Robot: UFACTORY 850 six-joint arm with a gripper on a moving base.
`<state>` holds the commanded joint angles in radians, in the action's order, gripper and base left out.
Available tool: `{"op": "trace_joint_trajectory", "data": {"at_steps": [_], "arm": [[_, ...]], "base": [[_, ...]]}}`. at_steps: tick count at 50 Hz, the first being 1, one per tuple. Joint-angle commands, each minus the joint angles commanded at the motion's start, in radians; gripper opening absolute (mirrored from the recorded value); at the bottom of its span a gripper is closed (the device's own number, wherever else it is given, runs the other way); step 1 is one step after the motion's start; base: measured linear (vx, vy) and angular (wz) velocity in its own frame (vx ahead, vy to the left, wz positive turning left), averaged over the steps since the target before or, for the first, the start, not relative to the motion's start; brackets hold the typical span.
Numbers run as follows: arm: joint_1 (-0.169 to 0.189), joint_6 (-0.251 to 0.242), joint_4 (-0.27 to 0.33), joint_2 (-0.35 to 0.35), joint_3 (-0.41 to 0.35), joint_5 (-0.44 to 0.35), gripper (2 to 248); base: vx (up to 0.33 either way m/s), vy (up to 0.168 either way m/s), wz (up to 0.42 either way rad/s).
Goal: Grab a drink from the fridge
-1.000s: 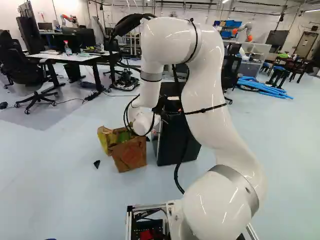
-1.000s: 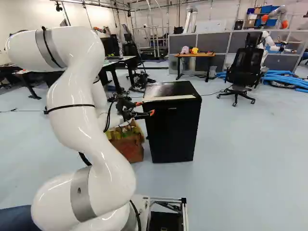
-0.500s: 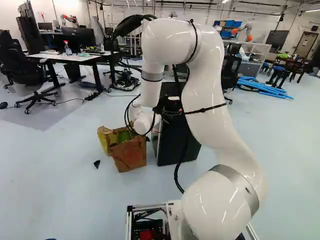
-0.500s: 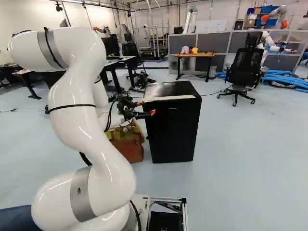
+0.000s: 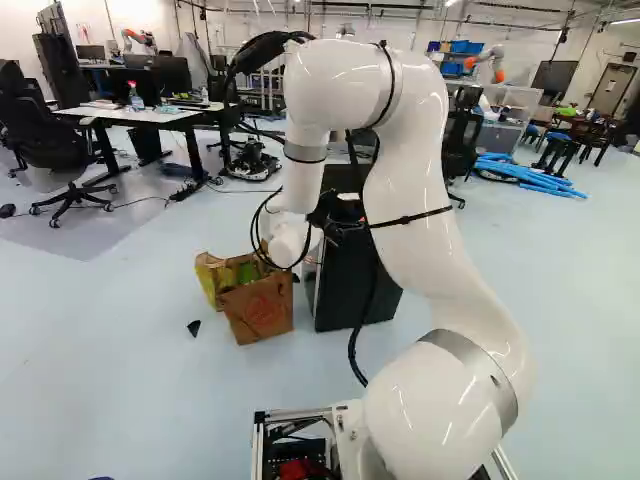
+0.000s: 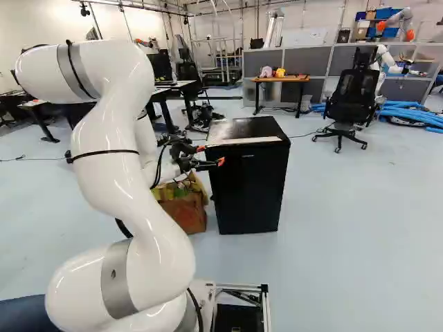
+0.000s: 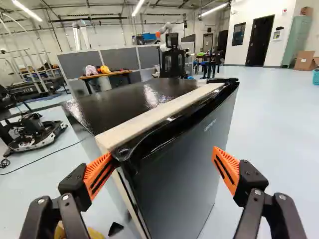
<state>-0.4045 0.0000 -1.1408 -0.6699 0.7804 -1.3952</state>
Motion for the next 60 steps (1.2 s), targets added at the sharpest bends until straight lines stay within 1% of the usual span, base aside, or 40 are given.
{"op": "trace_joint_trajectory", "data": {"at_steps": [9,23,60], "arm": [[-0.002,0.000,-0.018,0.004,-0.007,0.005,247],[-0.019,0.000,-0.051,0.031,-0.055,0.017,247],[-0.095,0.000,-0.153,0.124,-0.227,0.026,247]], "base": [[0.000,0.000,0.000],[0.000,0.000,0.000],[0.000,0.000,0.000]]}}
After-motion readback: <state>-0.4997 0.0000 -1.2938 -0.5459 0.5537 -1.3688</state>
